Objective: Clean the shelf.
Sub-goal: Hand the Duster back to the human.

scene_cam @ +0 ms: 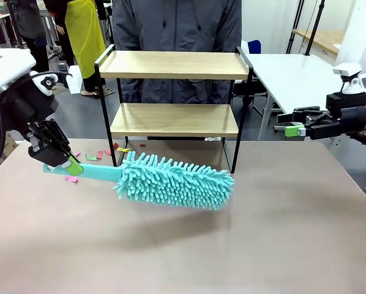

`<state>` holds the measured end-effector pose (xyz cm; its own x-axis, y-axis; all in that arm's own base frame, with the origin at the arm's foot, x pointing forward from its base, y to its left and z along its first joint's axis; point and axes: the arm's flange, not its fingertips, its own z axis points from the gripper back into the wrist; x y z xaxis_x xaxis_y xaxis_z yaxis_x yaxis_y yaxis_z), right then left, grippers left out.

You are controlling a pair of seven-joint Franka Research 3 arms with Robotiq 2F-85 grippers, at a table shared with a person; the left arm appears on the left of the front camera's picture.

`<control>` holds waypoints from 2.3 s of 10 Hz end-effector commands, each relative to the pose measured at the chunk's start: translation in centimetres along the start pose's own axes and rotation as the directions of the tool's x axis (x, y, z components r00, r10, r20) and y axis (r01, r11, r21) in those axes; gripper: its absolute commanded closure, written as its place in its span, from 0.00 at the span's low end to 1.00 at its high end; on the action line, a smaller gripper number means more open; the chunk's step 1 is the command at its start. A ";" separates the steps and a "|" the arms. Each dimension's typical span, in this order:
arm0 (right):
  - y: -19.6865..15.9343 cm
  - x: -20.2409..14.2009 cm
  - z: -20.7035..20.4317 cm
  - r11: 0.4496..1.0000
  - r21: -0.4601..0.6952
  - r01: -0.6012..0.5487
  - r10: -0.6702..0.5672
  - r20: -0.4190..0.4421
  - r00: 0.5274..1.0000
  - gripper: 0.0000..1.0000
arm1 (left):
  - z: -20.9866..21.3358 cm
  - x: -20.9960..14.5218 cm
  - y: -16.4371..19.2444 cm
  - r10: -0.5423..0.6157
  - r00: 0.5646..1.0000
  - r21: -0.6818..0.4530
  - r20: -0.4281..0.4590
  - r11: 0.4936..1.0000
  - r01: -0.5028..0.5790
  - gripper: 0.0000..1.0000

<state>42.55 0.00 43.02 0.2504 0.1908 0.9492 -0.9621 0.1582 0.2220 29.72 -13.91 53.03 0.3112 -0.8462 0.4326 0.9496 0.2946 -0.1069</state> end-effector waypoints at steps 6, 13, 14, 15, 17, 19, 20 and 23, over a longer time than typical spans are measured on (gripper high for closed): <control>1.8 -0.8 -3.0 0.979 0.187 -0.084 0.062 0.119 0.991 0.00 | -3.9 -1.3 4.1 -0.064 0.960 -0.074 0.271 0.993 0.087 0.87; 3.0 -0.7 -5.6 0.968 0.242 -0.073 0.043 0.127 0.991 0.00 | -5.3 -1.9 5.9 -0.160 0.945 -0.060 0.285 0.981 0.184 0.87; 2.7 -1.1 -6.4 0.968 0.246 -0.048 0.025 0.098 0.995 0.00 | -5.3 -1.9 5.9 -0.160 0.945 -0.060 0.285 0.981 0.184 0.87; 3.0 -2.4 -8.0 0.971 0.230 -0.063 0.053 0.050 0.997 0.00 | -5.3 -1.9 5.9 -0.160 0.945 -0.060 0.285 0.981 0.184 0.87; 3.3 -4.4 -8.9 0.978 0.192 -0.077 0.074 0.024 0.997 0.00 | -5.3 -1.9 5.9 -0.160 0.945 -0.060 0.285 0.981 0.184 0.87; 3.2 -6.1 -8.5 0.984 0.149 -0.101 0.096 0.038 0.995 0.00 | -5.3 -1.9 5.9 -0.160 0.945 -0.060 0.285 0.981 0.184 0.87; 3.4 -6.5 -8.3 0.982 0.136 -0.130 0.124 0.053 0.991 0.00 | -5.3 -1.9 5.9 -0.160 0.945 -0.060 0.285 0.981 0.184 0.87; 3.4 -7.0 -8.1 0.979 0.155 -0.132 0.120 0.084 0.989 0.00 | -5.3 -1.9 5.9 -0.160 0.945 -0.060 0.285 0.981 0.184 0.87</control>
<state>38.62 7.45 34.40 0.1598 0.1430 0.9767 -0.9861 -0.0217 0.1645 34.86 -12.86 46.63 0.1261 -0.7441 0.6560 0.9919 0.1055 -0.0710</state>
